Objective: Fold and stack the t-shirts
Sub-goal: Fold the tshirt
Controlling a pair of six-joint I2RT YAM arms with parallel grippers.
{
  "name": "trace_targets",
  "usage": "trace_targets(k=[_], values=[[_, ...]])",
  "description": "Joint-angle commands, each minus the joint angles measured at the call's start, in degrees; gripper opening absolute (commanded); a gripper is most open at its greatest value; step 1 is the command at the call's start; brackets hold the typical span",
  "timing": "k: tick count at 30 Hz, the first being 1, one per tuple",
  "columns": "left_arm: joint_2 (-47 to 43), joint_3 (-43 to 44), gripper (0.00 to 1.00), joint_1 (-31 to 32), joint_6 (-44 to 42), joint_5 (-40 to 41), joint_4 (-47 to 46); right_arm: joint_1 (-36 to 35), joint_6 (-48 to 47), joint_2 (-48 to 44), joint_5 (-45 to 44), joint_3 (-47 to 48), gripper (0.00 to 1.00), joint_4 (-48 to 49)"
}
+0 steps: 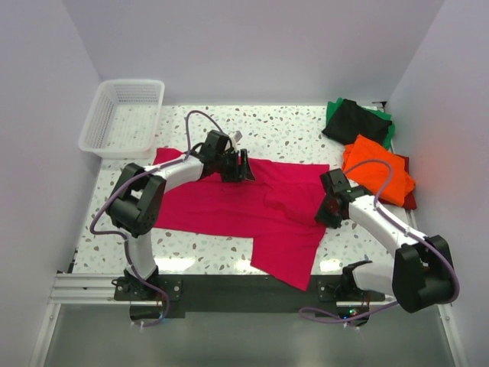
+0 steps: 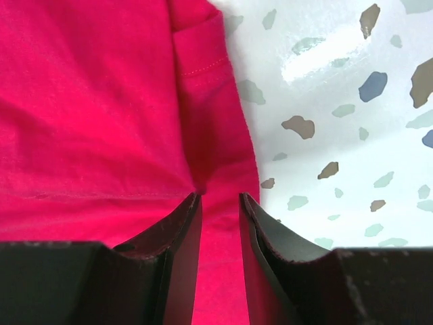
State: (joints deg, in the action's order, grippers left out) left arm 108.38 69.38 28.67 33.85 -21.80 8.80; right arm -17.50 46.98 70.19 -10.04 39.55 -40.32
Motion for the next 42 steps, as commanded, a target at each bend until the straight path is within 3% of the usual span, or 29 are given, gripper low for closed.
trace_targets(k=[1, 8, 14, 21, 31, 42], values=[[-1.15, 2.94, 0.62, 0.51, -1.50, 0.80, 0.78, 0.18, 0.74, -1.02, -2.79, 3.51, 0.33, -0.73], [-1.24, 5.93, 0.62, 4.11, -5.80, -1.31, 4.12, 0.10, -2.24, 1.17, -2.35, 8.25, 0.31, 2.61], [-0.36, 3.49, 0.59, 7.28, -3.53, -2.37, 4.13, -0.43, -3.56, 5.65, -1.56, 11.51, 0.29, 6.56], [-2.90, -4.16, 0.54, 8.34, -0.36, -2.63, -4.65, -0.43, -7.25, 10.92, -2.88, 15.91, 0.29, 9.29], [-1.33, -10.40, 0.49, 8.69, 5.17, -6.49, -19.33, -0.43, -8.66, 11.37, -0.94, 16.00, 0.27, 10.08], [2.45, -8.57, 0.45, 9.74, 7.20, -8.08, -20.84, -0.43, -10.15, 11.46, -1.12, 15.99, 0.25, 8.32]])
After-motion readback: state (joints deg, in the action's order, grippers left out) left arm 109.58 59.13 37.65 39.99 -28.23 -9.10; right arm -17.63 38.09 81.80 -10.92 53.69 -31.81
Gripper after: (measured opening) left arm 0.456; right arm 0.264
